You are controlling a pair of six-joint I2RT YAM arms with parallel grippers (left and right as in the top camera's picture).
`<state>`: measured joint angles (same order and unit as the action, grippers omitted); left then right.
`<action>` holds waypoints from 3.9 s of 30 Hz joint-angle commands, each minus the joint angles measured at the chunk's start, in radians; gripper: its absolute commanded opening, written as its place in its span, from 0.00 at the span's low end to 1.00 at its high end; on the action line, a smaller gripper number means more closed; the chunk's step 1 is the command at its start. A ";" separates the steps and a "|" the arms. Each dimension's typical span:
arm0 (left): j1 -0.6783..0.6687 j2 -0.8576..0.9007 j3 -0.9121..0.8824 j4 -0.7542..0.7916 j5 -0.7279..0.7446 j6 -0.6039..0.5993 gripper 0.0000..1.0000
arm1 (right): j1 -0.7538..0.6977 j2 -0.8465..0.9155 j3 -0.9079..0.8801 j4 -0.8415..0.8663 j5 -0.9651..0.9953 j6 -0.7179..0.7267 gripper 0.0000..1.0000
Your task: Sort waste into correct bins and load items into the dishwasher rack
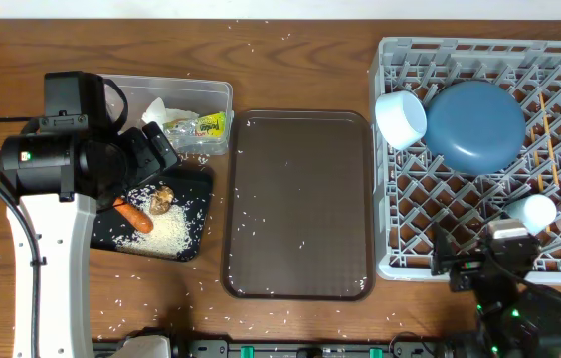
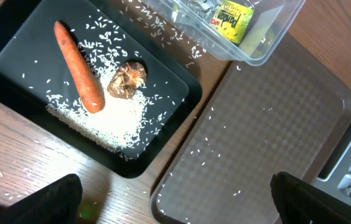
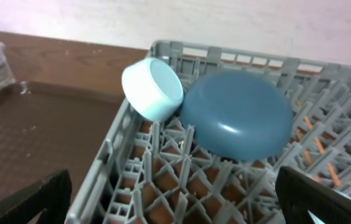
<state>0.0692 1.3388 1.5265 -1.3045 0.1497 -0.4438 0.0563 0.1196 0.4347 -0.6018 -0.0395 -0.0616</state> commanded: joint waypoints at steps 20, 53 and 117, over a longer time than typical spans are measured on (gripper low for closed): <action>0.003 -0.005 0.001 -0.004 -0.013 0.010 0.98 | -0.010 -0.114 -0.429 0.539 0.010 0.024 0.99; 0.000 -0.127 -0.017 -0.004 -0.192 0.077 0.98 | -0.010 -0.114 -0.429 0.531 0.010 0.024 0.99; -0.256 -1.337 -1.522 1.305 -0.289 0.391 0.98 | -0.010 -0.114 -0.429 0.531 0.010 0.024 0.99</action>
<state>-0.1818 0.0109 0.0162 0.0071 -0.1345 -0.0696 0.0563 0.0116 0.0093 -0.0700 -0.0326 -0.0540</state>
